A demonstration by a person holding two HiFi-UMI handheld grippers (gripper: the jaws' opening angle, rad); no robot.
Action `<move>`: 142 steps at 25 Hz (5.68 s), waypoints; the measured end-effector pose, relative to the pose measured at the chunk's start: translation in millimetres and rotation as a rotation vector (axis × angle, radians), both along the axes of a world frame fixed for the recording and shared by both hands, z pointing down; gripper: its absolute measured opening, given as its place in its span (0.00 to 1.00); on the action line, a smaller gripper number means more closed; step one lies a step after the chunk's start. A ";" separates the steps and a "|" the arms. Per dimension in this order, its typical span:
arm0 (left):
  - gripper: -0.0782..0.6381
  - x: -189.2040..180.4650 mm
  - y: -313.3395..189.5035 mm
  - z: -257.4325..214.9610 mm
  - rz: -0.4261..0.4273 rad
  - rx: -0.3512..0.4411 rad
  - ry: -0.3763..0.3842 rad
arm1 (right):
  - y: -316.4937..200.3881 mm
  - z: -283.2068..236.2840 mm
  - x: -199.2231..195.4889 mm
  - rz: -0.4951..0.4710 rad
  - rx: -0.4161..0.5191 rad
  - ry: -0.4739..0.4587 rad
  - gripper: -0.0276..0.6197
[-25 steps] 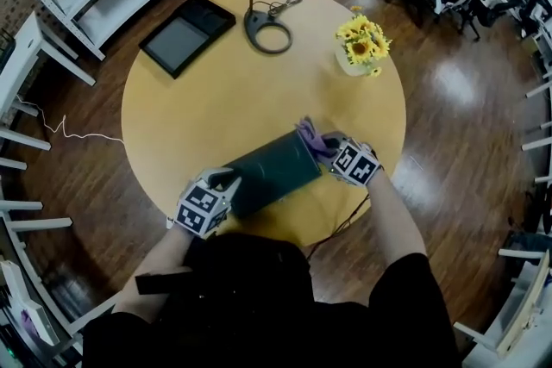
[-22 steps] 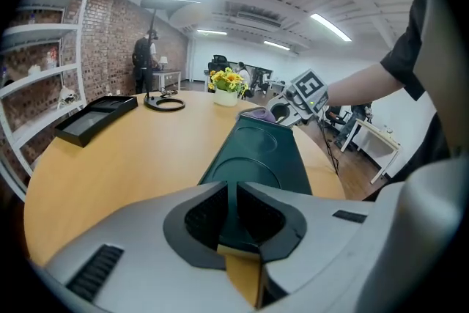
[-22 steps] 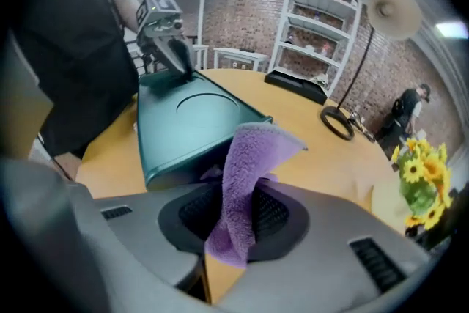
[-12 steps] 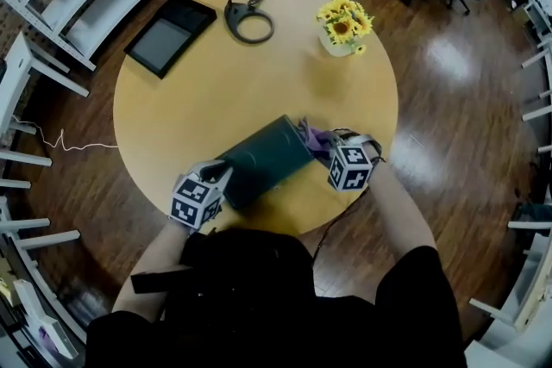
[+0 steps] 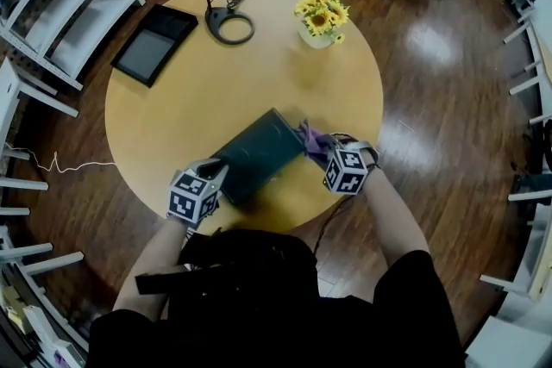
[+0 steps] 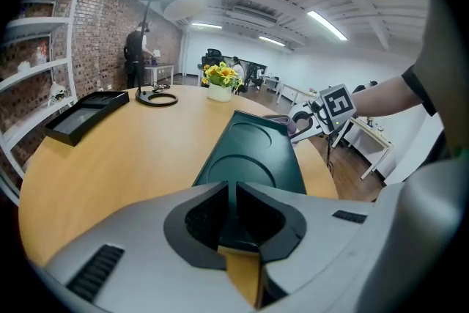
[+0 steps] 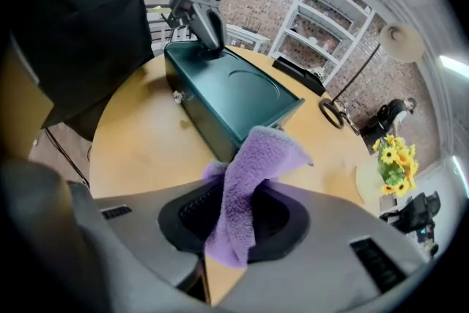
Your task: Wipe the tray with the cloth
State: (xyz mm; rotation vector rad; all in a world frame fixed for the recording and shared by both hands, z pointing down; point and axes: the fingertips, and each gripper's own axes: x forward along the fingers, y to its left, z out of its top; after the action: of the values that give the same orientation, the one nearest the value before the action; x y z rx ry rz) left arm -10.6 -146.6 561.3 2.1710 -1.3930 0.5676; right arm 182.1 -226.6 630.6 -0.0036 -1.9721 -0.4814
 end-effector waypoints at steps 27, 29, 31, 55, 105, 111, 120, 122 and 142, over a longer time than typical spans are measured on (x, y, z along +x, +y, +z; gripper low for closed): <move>0.32 -13.1 1.1 3.7 0.392 0.041 0.096 | 12.4 -41.8 47.4 1.705 -0.817 -1.412 0.18; 0.32 -11.3 1.3 1.0 0.402 0.056 0.100 | 4.8 -34.7 48.7 1.779 -0.889 -1.589 0.18; 0.32 -10.1 0.3 0.2 0.418 0.061 0.100 | 0.5 -20.9 36.3 1.804 -0.928 -1.636 0.18; 0.32 -11.2 -3.0 7.2 0.452 0.060 0.103 | 103.1 -5.2 -47.1 1.769 -0.974 -1.365 0.18; 0.28 -44.4 40.9 4.4 -0.146 -0.112 0.371 | 73.1 -29.7 -82.0 1.577 -1.038 -1.479 0.17; 0.27 -4.8 52.5 12.8 -0.074 -0.205 0.454 | 58.6 -33.5 -53.5 1.518 -0.979 -1.352 0.18; 0.40 -34.7 -32.2 -23.9 0.108 0.052 0.273 | 125.5 -22.7 -11.4 1.731 -0.965 -1.608 0.18; 0.46 -24.2 -79.8 -33.7 0.239 0.163 0.142 | 137.0 -19.6 -19.8 1.775 -0.973 -1.686 0.18; 0.43 -76.2 -85.8 -6.8 0.343 -0.004 0.150 | 122.6 -15.5 -58.6 1.809 -0.951 -1.544 0.16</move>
State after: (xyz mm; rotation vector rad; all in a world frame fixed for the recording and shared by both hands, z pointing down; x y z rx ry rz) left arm -86.8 -232.4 554.5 2.4116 -0.9466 0.5138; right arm 123.5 -104.0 615.1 1.7465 -2.2017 2.1259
